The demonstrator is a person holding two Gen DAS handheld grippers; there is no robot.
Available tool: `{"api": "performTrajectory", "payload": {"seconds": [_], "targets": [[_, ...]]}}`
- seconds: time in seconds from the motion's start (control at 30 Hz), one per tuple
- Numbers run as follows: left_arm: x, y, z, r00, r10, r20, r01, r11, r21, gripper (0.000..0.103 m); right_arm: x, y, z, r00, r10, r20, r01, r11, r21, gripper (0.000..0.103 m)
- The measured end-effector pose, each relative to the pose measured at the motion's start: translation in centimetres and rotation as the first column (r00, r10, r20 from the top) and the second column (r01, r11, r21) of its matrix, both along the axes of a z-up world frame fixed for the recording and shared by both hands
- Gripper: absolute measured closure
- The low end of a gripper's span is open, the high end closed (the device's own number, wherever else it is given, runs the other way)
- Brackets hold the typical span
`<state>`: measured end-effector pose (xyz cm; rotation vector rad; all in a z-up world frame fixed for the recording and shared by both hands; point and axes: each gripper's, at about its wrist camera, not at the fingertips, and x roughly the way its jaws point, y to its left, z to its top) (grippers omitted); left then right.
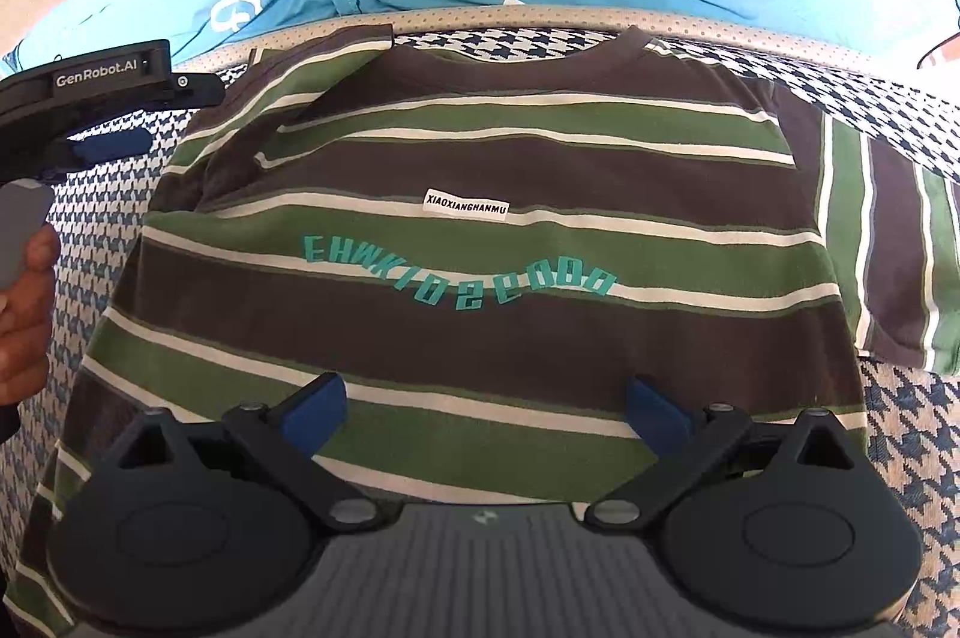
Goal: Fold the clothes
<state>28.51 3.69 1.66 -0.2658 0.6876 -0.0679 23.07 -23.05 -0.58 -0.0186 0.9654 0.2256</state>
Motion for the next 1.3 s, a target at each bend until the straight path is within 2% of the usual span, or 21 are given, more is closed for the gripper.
{"api": "performTrajectory", "payload": {"seconds": [0.3,0.47,0.73,1.07,1.3], "targets": [[1.0,-0.4,-1.3,0.999,-0.021,-0.028,0.019,0.998,-0.067,0.011,-0.2,0.3,-0.1,1.000,0.018,0.006,-0.017,0.999,-0.030,0.003],[1.0,-0.4,-1.6,0.999,-0.007,-0.045,0.004,0.998,-0.055,0.011,-0.2,0.3,-0.1,1.000,0.022,0.007,-0.022,0.999,-0.038,0.003],[0.9,-0.5,-2.3,0.997,-0.019,-0.071,0.014,0.997,-0.079,0.013,-0.2,0.3,-0.1,1.000,0.026,0.007,-0.026,0.999,-0.042,0.002],[-0.1,-1.8,-1.6,0.998,-0.035,-0.059,0.032,0.998,-0.054,0.038,-0.2,0.4,-0.2,1.000,0.027,0.006,-0.027,0.998,-0.050,0.002],[-0.9,-2.6,-0.9,0.999,-0.034,-0.042,0.034,0.999,-0.022,0.064,-0.1,0.4,-0.1,1.000,0.026,0.004,-0.026,0.999,-0.048,0.002]]}}
